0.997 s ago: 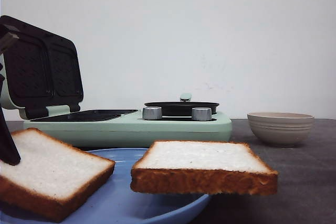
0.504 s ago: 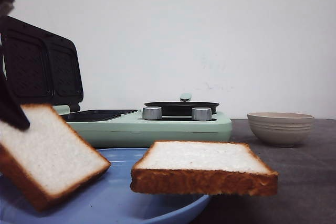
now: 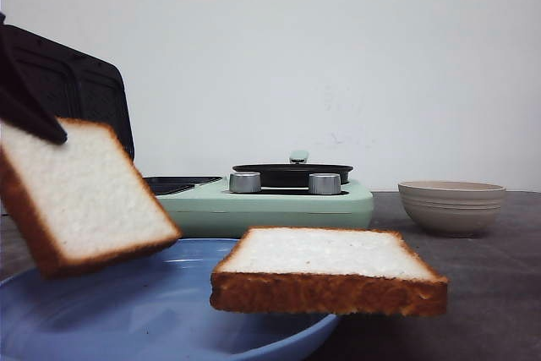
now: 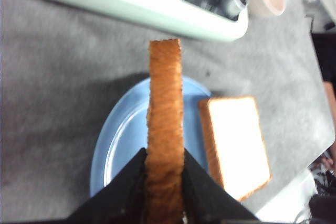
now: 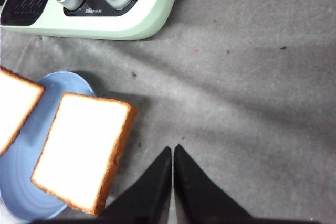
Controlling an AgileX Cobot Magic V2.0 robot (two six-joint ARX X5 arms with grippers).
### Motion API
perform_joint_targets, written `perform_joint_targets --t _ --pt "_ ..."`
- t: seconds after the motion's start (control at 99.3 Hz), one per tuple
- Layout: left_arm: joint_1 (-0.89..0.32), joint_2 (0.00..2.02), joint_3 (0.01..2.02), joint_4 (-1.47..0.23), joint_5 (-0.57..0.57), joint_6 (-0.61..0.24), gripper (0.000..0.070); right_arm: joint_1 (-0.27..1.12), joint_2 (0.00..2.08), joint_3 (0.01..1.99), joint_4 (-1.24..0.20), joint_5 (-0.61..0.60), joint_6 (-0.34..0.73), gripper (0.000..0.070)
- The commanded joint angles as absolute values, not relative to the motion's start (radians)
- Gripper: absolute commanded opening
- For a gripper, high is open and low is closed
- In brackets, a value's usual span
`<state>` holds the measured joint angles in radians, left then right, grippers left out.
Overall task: Make breakfast with bread and shrimp
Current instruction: 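Lift the bread slice with the left gripper toward the sandwich press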
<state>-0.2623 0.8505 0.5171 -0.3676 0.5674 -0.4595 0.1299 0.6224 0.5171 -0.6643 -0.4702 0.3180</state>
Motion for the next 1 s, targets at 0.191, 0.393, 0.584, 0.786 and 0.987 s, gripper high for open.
perform_joint_targets --t 0.191,0.393,0.584,0.786,0.987 --pt "-0.27 0.855 0.534 -0.238 0.513 -0.493 0.0004 0.131 0.625 0.532 -0.659 -0.474 0.307 0.0003" --pt "-0.27 0.856 0.554 -0.114 0.433 -0.538 0.0005 0.131 0.625 0.532 -0.659 -0.474 0.306 0.0003" --pt "-0.27 0.887 0.663 -0.091 0.332 -0.484 0.0006 0.131 0.625 0.532 -0.659 -0.474 0.306 0.0003" --pt "-0.269 1.036 0.853 -0.116 0.278 -0.377 0.0006 0.131 0.625 0.532 -0.659 -0.474 0.305 0.0003" --pt "-0.269 1.229 1.047 -0.135 0.197 -0.252 0.0005 0.131 0.625 0.532 -0.659 -0.475 0.302 0.0003"
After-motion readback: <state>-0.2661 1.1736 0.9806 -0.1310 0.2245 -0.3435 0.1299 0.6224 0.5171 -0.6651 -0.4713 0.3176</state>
